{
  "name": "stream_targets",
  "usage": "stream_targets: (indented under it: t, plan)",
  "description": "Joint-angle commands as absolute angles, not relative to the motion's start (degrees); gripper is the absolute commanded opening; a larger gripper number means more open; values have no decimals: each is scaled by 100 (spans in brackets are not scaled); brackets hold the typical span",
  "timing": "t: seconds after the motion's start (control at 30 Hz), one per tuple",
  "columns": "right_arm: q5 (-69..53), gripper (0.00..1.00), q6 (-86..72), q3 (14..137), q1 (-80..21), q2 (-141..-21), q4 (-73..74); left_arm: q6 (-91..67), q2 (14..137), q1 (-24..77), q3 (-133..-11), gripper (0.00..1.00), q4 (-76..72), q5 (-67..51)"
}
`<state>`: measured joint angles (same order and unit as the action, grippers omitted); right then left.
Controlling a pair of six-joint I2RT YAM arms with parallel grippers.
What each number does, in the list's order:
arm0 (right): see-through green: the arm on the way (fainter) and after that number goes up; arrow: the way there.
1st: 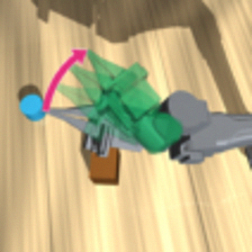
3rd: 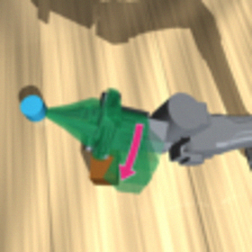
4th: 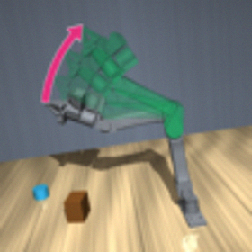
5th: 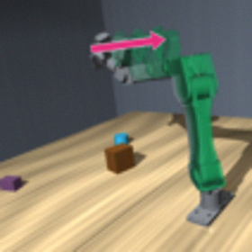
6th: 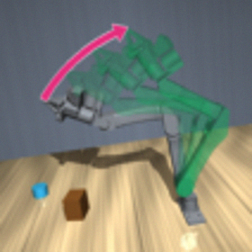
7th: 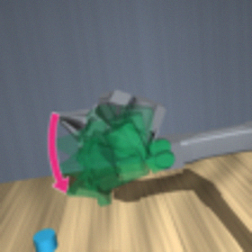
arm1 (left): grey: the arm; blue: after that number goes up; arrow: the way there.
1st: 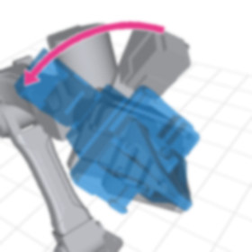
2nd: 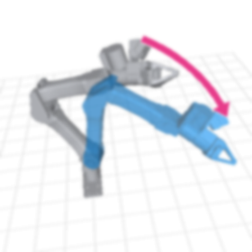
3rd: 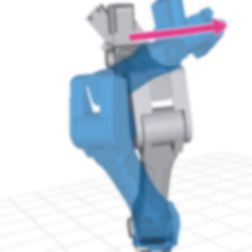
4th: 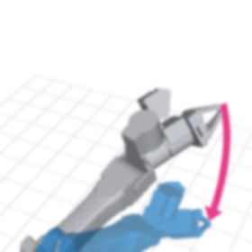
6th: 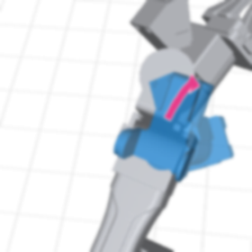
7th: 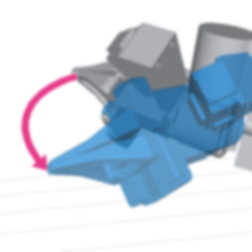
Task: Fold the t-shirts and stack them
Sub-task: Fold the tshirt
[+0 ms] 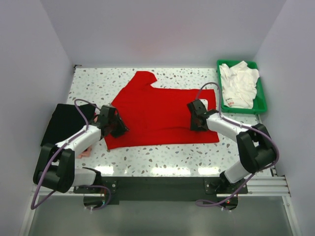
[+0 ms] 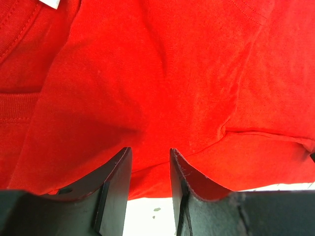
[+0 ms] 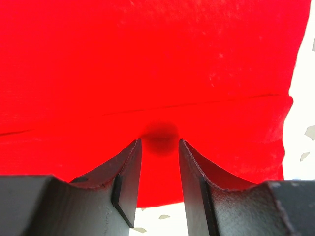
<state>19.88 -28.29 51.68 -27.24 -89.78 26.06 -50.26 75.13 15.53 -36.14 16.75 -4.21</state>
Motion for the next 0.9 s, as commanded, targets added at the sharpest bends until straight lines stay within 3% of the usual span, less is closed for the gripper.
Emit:
stream_targets:
  t: [0.0, 0.87]
  plan:
    - [2162, 40, -3014, 4949, -2672, -8649, 2531, -4983, 7532, 1573, -3577, 41, 1485, -325]
    - [2013, 40, -2945, 5097, -1802, -8762, 2426, -5036, 7559, 1564, -3595, 41, 1811, -141]
